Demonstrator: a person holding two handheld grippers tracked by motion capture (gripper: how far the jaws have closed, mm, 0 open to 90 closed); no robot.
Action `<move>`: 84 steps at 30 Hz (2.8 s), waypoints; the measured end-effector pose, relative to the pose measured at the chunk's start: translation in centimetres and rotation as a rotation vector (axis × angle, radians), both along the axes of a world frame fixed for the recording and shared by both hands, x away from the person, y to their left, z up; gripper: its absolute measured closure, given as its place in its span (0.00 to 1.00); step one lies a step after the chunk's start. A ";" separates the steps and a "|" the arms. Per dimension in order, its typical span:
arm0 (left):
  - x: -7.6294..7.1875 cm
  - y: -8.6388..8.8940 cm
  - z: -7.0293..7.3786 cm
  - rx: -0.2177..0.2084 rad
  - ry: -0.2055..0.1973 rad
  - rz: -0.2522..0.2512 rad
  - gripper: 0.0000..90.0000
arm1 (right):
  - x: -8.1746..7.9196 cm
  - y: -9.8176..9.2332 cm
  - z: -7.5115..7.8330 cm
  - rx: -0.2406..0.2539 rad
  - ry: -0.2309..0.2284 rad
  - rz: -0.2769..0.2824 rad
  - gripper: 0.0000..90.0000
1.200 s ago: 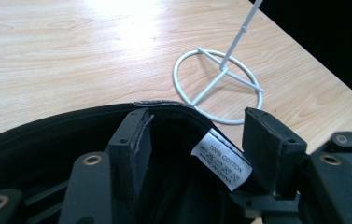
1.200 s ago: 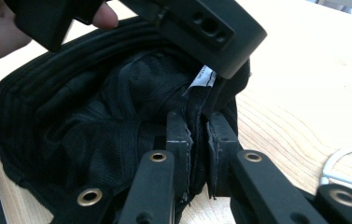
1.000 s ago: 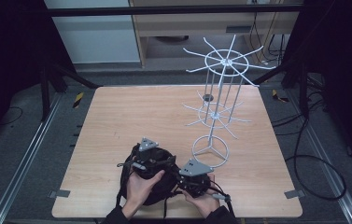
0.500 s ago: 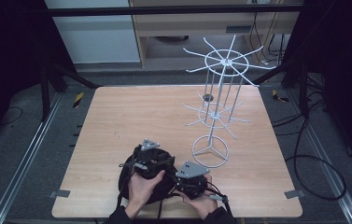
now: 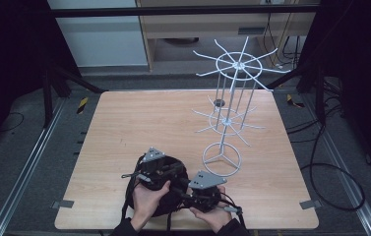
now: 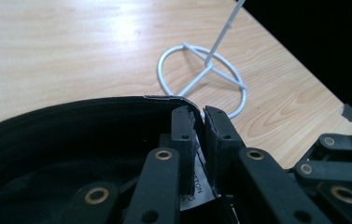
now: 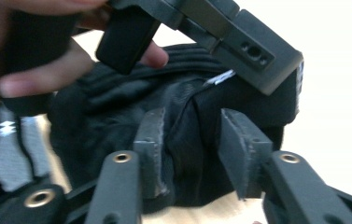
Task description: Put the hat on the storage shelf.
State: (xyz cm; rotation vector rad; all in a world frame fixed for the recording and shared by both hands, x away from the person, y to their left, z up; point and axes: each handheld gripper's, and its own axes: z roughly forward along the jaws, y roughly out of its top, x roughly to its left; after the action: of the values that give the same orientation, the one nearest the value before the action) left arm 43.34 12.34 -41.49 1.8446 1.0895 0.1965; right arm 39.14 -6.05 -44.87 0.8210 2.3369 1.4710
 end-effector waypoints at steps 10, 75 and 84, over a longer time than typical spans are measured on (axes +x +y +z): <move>-0.7 1.6 2.1 -0.048 -0.064 -0.014 0.92 | -0.4 -2.5 1.9 0.122 -0.002 -0.003 0.55; -2.3 5.5 4.9 -0.099 -0.210 -0.122 0.87 | 1.5 1.7 4.2 -0.033 -0.131 0.013 0.89; -2.4 5.4 5.5 -0.089 -0.243 -0.126 0.91 | 1.5 0.3 4.1 0.027 -0.144 -0.024 0.60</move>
State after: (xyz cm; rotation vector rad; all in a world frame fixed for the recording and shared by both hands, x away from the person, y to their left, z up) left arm 40.94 17.72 -35.95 1.7511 0.8003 0.2855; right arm 40.62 -5.76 -40.82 0.7213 2.1995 1.5021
